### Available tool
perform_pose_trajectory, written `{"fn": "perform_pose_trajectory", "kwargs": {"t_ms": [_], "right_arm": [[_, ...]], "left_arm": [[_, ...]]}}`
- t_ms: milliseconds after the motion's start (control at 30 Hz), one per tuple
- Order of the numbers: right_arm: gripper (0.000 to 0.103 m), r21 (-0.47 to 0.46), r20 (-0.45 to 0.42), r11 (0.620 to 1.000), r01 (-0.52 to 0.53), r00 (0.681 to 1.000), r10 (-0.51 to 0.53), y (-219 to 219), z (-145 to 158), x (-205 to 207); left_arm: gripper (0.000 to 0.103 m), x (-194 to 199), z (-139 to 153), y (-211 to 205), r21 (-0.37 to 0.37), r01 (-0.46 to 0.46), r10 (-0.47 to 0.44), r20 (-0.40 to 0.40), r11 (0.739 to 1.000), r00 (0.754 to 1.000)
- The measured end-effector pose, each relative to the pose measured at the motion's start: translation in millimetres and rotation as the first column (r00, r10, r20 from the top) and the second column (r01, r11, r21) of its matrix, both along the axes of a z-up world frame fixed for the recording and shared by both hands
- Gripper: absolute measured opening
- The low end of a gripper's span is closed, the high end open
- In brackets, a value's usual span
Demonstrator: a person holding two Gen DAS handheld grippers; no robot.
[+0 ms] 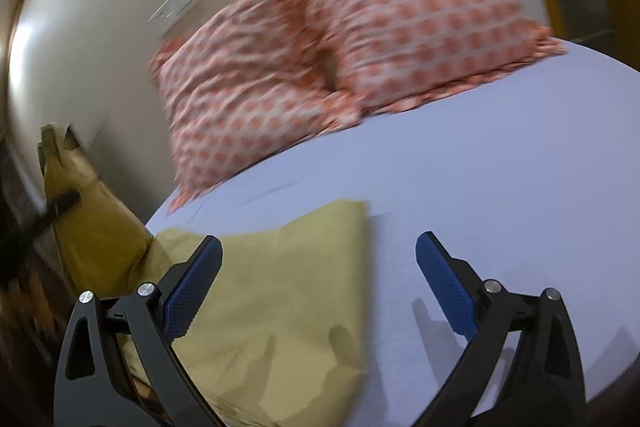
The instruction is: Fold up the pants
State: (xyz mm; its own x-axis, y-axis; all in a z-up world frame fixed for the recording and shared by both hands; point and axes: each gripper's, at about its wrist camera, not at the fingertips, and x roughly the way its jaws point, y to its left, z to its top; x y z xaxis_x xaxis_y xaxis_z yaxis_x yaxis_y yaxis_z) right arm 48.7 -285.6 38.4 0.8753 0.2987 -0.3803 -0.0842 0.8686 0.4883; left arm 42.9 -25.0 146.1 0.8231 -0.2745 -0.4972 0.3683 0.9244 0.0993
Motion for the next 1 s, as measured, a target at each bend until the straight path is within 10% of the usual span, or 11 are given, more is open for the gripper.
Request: {"fn": "perform_pose_trajectory", "kwargs": {"t_ms": [167, 267, 767, 900, 1000], "right_arm": [[0.099, 0.092, -0.028, 0.996, 0.019, 0.999, -0.017, -31.8, -6.6, -5.6], [0.099, 0.127, -0.056, 0.991, -0.038, 0.997, 0.045, -33.9, -10.2, 1.7], [0.078, 0.059, -0.237, 0.984, -0.169, 0.955, 0.179, 13.7, -28.7, 60.0], [0.068, 0.023, -0.252, 0.978, -0.209, 0.945, 0.208, 19.8, -27.8, 66.7], [0.053, 0.036, -0.253, 0.975, -0.219, 0.942, 0.221, 12.6, -30.8, 69.8]], "left_arm": [[0.012, -25.4, -92.5, -98.0, 0.19, 0.317, -0.28, -0.198, 0.929, 0.939], [0.012, -46.2, -116.4, -108.2, 0.294, 0.301, -0.27, -0.143, 0.907, 0.952], [0.013, -71.8, -118.3, -101.7, 0.172, 0.342, -0.327, -0.112, 0.924, 0.938], [0.038, -77.2, -77.9, -58.9, 0.01, 0.369, -0.367, -0.075, 0.93, 0.927], [0.069, -64.8, -49.5, -4.9, -0.099, 0.245, -0.25, -0.039, 0.964, 0.967]]}}
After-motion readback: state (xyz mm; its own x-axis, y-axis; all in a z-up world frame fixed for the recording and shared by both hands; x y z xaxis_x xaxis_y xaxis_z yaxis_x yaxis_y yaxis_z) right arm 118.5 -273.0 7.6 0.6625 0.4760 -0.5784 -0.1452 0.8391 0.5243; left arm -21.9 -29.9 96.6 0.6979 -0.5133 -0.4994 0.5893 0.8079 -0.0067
